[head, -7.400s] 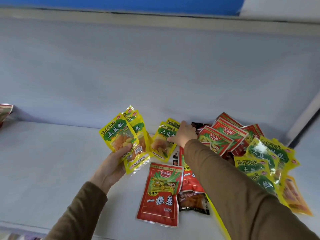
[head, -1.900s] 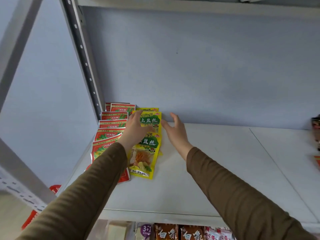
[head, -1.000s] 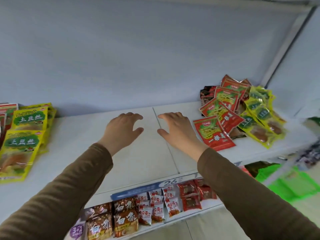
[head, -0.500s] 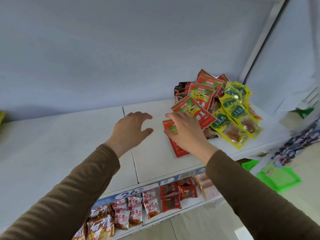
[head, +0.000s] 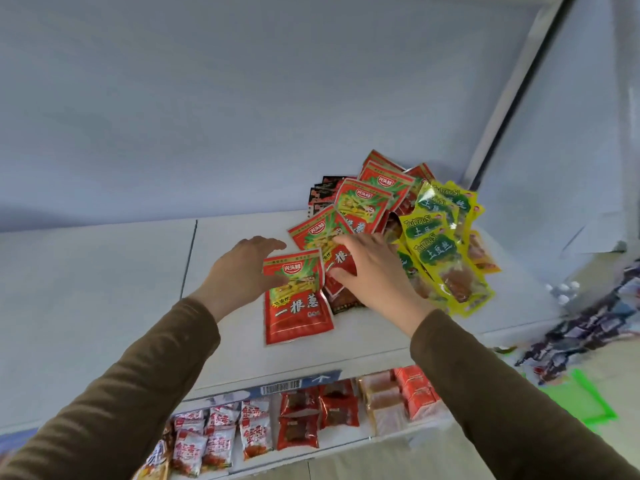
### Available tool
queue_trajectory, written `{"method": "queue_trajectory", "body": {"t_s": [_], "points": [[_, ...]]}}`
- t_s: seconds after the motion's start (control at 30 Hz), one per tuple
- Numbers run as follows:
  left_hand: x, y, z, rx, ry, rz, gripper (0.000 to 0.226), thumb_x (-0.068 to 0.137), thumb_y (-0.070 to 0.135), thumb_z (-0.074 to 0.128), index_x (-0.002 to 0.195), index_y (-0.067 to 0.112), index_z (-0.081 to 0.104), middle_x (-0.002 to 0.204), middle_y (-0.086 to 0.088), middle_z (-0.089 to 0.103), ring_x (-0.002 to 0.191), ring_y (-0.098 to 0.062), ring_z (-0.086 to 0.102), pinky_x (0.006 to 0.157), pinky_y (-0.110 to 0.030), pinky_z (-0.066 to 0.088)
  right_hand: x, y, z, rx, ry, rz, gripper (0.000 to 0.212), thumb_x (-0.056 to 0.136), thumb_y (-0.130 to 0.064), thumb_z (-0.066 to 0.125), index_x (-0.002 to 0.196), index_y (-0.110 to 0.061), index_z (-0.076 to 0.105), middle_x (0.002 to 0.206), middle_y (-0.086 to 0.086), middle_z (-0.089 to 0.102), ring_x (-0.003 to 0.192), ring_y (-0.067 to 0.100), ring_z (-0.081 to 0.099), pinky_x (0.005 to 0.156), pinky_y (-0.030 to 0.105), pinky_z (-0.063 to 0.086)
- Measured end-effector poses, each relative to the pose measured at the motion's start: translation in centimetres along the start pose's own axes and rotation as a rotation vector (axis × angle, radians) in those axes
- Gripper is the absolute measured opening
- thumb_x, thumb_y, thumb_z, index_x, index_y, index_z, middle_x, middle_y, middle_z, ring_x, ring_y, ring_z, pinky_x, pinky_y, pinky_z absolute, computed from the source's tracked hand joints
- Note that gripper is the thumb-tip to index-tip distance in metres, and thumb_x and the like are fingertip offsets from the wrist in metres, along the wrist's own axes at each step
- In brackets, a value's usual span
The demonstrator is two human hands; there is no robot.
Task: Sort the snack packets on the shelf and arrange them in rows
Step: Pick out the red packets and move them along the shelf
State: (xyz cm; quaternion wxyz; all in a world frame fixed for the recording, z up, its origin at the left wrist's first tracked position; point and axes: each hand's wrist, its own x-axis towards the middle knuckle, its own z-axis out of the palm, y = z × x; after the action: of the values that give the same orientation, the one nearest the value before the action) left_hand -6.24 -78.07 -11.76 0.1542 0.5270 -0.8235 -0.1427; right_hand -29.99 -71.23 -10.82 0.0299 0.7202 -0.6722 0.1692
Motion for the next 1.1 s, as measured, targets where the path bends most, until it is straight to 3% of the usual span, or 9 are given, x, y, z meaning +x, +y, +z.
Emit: {"method": "queue_trajectory", "body": {"t_s": [0.23, 0.47, 0.6, 0.7, 0.77, 0.83, 0.93, 1.03, 1.1], "points": [[-0.3, 0.7, 2.7, -0.089, -0.109, -0.296, 0.108, 0.071, 0.070, 0.072, 0.160, 0.035, 0.021, 0.161, -0.002, 0.037, 0.144, -0.028, 0.039, 0.111, -0.054, 0.043, 1.6, 8.4, -0.2, 0.097, -0.033, 0.053, 0.060, 0.095, -0.050, 0.058, 0.146, -0.021, 0.044, 0.140, 0.002, 0.053, 0.130, 0.027, 0.043, 0.108, 0.042, 0.039], [1.1, 1.6, 5.1, -0.239, -0.080, -0.368, 0.108, 0.069, 0.072, 0.071, 0.157, 0.043, 0.016, 0.153, -0.002, 0.045, 0.123, -0.024, 0.060, 0.092, -0.047, 0.060, 4.4, 10.7, 0.3, 0.169, -0.035, 0.111, 0.070, 0.096, -0.052, 0.056, 0.149, -0.014, 0.033, 0.132, 0.010, 0.054, 0.124, 0.028, 0.045, 0.101, 0.039, 0.043], [2.7, 1.9, 6.6, -0.249, -0.016, -0.369, 0.107, 0.076, 0.066, 0.074, 0.158, 0.044, 0.009, 0.154, -0.006, 0.043, 0.129, -0.027, 0.054, 0.097, -0.052, 0.056, 5.6, 11.1, 0.5, 0.247, -0.081, 0.201, 0.086, 0.093, -0.056, 0.059, 0.157, -0.017, 0.016, 0.144, 0.013, 0.049, 0.132, 0.031, 0.046, 0.104, 0.041, 0.046], [3.9, 2.4, 7.4, -0.150, 0.077, -0.372, 0.102, 0.080, 0.065, 0.073, 0.159, 0.032, 0.018, 0.149, -0.005, 0.048, 0.136, -0.027, 0.041, 0.106, -0.054, 0.044, 6.7, 11.3, 0.5, 0.333, -0.105, 0.241, 0.092, 0.092, -0.053, 0.063, 0.158, -0.021, 0.008, 0.129, 0.009, 0.060, 0.107, 0.024, 0.060, 0.080, 0.035, 0.057], [4.4, 2.6, 7.5, -0.108, 0.093, -0.398, 0.096, 0.080, 0.067, 0.072, 0.156, 0.032, 0.027, 0.145, -0.005, 0.051, 0.134, -0.027, 0.042, 0.111, -0.054, 0.038, 7.1, 11.1, 0.4, 0.407, -0.110, 0.261, 0.094, 0.091, -0.049, 0.066, 0.158, -0.023, 0.006, 0.116, 0.003, 0.065, 0.077, 0.013, 0.059, 0.051, 0.020, 0.045], [4.7, 2.6, 7.2, -0.099, 0.058, -0.445, 0.089, 0.078, 0.071, 0.071, 0.150, 0.036, 0.034, 0.140, -0.006, 0.054, 0.131, -0.028, 0.046, 0.112, -0.053, 0.036, 7.5, 11.1, 0.3, 0.493, -0.108, 0.281, 0.094, 0.091, -0.045, 0.068, 0.159, -0.026, 0.006, 0.113, -0.003, 0.064, 0.052, 0.001, 0.053, 0.035, 0.011, 0.032], [5.0, 2.2, 6.4, -0.112, 0.006, -0.489, 0.062, 0.078, 0.070, 0.072, 0.125, 0.035, 0.049, 0.122, -0.003, 0.063, 0.115, -0.025, 0.057, 0.104, -0.049, 0.046, 8.2, 11.6, 0.3, 0.564, -0.099, 0.290, 0.090, 0.093, -0.041, 0.068, 0.157, -0.030, 0.007, 0.111, -0.010, 0.057, 0.047, 0.002, 0.050, 0.033, 0.009, 0.031], [4.7, 2.0, 5.6, -0.390, -0.052, -0.470, 0.037, 0.084, 0.054, 0.077, 0.103, 0.025, 0.064, 0.097, 0.004, 0.076, 0.081, -0.018, 0.077, 0.084, -0.045, 0.062, 8.8, 11.7, 0.3, 0.628, -0.095, 0.303, 0.085, 0.095, -0.036, 0.067, 0.156, -0.033, 0.008, 0.095, -0.015, 0.055, 0.056, 0.006, 0.059, 0.039, 0.017, 0.040], [4.7, 2.4, 5.4, -0.574, 0.026, -0.463, 0.033, 0.084, 0.045, 0.079, 0.102, 0.022, 0.065, 0.095, 0.002, 0.078, 0.076, -0.016, 0.078, 0.076, -0.041, 0.064, 9.1, 11.8, 0.6, 0.688, -0.088, 0.313, 0.080, 0.097, -0.032, 0.064, 0.156, -0.032, 0.010, 0.083, -0.012, 0.057, 0.050, 0.004, 0.058, 0.038, 0.018, 0.041]]}}
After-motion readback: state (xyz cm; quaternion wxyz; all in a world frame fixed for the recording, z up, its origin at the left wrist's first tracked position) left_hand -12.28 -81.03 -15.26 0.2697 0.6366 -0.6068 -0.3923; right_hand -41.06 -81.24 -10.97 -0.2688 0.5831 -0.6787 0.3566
